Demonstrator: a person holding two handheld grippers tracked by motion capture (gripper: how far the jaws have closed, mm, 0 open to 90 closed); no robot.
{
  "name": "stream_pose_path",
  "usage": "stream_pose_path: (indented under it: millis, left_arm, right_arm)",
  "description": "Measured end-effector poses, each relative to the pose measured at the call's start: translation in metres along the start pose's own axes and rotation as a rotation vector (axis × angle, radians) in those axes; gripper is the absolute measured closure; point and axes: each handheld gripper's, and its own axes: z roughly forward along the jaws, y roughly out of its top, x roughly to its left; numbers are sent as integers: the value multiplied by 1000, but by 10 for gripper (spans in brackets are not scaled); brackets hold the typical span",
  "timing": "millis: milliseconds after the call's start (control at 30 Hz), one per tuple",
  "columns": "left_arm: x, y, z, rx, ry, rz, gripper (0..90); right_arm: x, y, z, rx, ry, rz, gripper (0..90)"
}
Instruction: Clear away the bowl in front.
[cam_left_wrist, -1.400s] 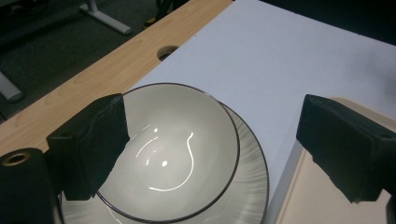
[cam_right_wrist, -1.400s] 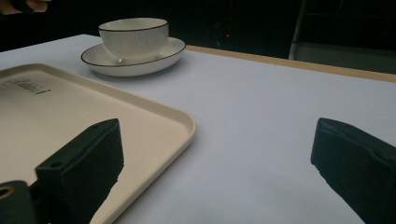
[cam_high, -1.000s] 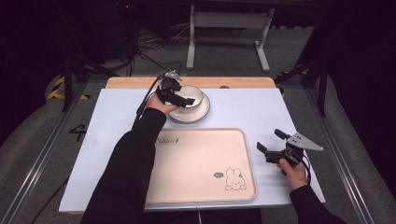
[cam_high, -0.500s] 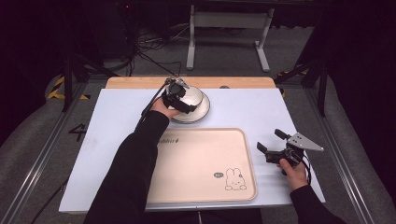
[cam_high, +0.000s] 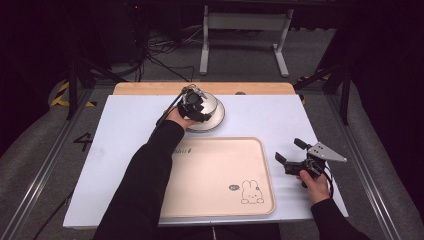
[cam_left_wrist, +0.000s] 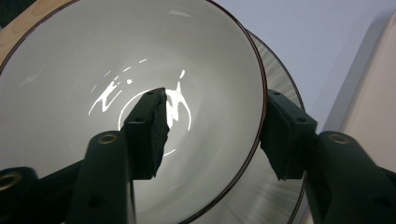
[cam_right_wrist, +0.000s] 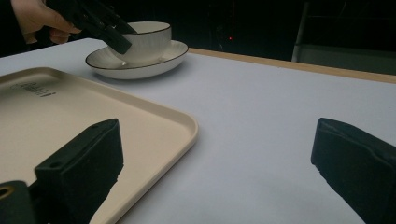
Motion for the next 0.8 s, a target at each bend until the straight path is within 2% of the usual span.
stream_pose_path:
  millis: [133,333,433,500,567,633,767,800]
  left_arm:
    - [-1,1,1,6,-28,-3,584]
    - [-4,2,4,23,-26,23,693]
    - [-5,2,5,35,-26,28,713]
    - [-6,2,9,73,-15,41,719]
    - [-5,0,11,62,-38,20,716]
    - [-4,-1,11,58,-39,18,715]
    - [-5,1,11,56,-24,42,747]
    - [-6,1,11,63,-16,59,758]
  right_arm:
    - [0,0,0,0,0,0,29]
    - [0,0,0,0,1,1,29]
    - [0,0,0,0,1,3,29]
    - [0,0,0,0,1,2,29]
    - [0,0,0,-1,2,4,29]
    - [0,0,0,-2,2,6,29]
    - [0,0,0,-2,2,5,29]
    - [-1,0,0,-2,3,6,29]
